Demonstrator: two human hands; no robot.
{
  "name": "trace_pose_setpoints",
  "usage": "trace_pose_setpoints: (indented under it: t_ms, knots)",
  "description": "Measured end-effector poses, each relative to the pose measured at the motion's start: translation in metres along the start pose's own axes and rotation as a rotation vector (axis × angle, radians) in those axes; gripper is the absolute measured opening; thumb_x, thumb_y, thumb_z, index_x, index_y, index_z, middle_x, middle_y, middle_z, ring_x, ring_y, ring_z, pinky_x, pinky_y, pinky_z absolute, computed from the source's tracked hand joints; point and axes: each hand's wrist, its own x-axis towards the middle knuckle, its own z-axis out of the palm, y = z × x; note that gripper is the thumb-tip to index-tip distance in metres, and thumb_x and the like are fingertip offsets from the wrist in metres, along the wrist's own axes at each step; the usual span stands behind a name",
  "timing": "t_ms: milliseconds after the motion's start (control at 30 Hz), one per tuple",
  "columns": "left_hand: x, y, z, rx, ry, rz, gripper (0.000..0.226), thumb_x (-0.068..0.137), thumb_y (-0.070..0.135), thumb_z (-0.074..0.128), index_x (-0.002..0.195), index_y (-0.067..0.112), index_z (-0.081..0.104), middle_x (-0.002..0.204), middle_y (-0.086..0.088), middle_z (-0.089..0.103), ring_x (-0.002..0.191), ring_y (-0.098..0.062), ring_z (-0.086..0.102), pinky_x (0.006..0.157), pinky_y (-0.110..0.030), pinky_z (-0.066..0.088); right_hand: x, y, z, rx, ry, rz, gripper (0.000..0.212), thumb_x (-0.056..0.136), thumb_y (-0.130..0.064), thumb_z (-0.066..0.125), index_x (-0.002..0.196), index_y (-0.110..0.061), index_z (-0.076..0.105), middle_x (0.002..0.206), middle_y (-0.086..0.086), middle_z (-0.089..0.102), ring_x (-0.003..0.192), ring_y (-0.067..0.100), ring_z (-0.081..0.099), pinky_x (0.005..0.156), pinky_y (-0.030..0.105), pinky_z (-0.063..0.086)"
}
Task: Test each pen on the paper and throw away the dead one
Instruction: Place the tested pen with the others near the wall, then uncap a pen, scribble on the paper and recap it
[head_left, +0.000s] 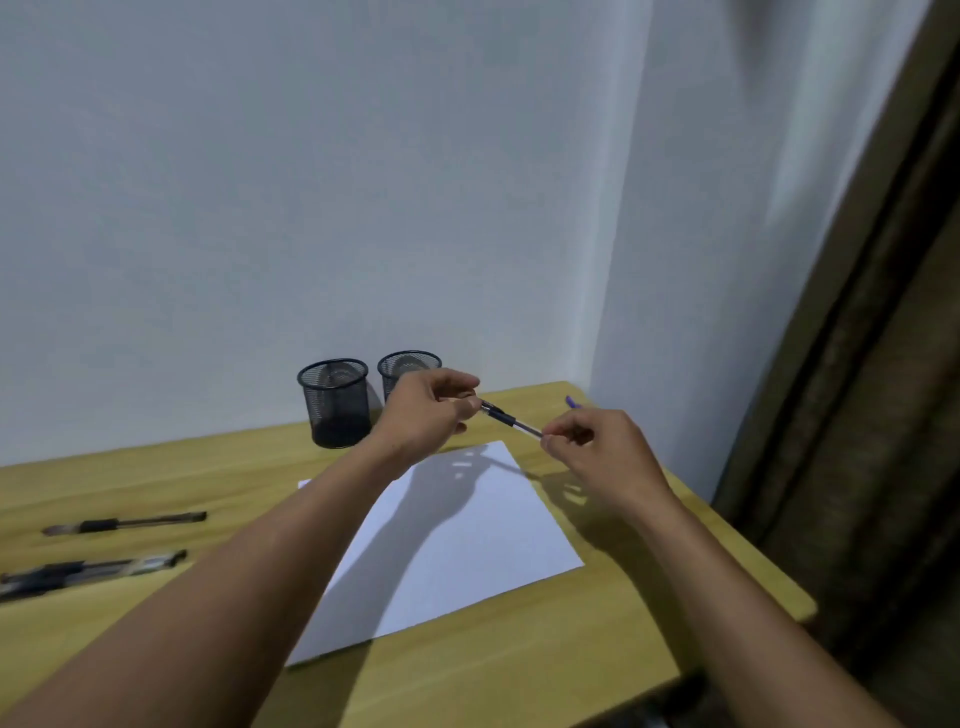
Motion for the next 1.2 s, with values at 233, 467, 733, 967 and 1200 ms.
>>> trace_pose_setpoints:
  t_ms: [233, 467, 733, 967, 1200]
  knots:
    - [0.044, -0.021, 0.064, 0.677, -0.221, 0.039, 0.056, 0.082, 0.038, 0.076, 0.131, 0.016, 0.062, 0.128, -0.004, 0.066, 0.112, -0.019, 0.063, 0.097, -0.027, 0.046, -0.006, 0.062, -0.015, -0.319, 0.211, 0.173, 0.019, 0.091, -0.020, 0.060, 0.090, -0.021, 0.079, 0.092, -0.003, 0.077, 0.091, 0.019, 0.067, 0.071, 0.031, 0.053]
    - [0.076, -0.037, 0.107, 1.036, -0.408, -0.024, 0.068, 0.078, 0.063, 0.066, 0.131, 0.022, 0.060, 0.131, -0.004, 0.062, 0.118, -0.026, 0.056, 0.097, -0.036, 0.048, 0.006, 0.084, -0.003, -0.560, 0.228, 0.133, 0.026, 0.100, -0.022, 0.052, 0.103, -0.017, 0.077, 0.105, 0.005, 0.073, 0.106, 0.025, 0.061, 0.074, 0.033, 0.049]
    - [0.074, -0.033, 0.111, 1.095, -0.436, -0.019, 0.068, 0.082, 0.065, 0.060, 0.135, 0.021, 0.057, 0.132, -0.006, 0.061, 0.121, -0.027, 0.055, 0.099, -0.038, 0.047, 0.003, 0.075, -0.010, -0.547, 0.219, 0.099, 0.029, 0.103, -0.032, 0.053, 0.119, -0.017, 0.072, 0.113, 0.004, 0.070, 0.110, 0.023, 0.059, 0.078, 0.034, 0.048]
    - [0.039, -0.015, 0.074, 0.921, -0.302, 0.056, 0.067, 0.083, 0.055, 0.067, 0.139, 0.022, 0.055, 0.133, -0.004, 0.063, 0.123, -0.021, 0.058, 0.099, -0.029, 0.044, 0.004, 0.031, -0.024, -0.519, 0.063, 0.011, 0.030, 0.100, -0.033, 0.055, 0.120, -0.018, 0.071, 0.119, 0.003, 0.071, 0.108, 0.025, 0.064, 0.086, 0.036, 0.053]
    - [-0.032, 0.002, -0.025, 0.952, -0.100, 0.123, 0.055, 0.087, 0.048, 0.064, 0.134, 0.021, 0.059, 0.139, 0.004, 0.059, 0.129, -0.017, 0.054, 0.105, -0.033, 0.044, 0.007, -0.036, 0.014, -0.435, -0.169, -0.103, 0.040, 0.094, -0.040, 0.064, 0.126, -0.019, 0.067, 0.121, 0.001, 0.072, 0.120, 0.021, 0.063, 0.098, 0.034, 0.051]
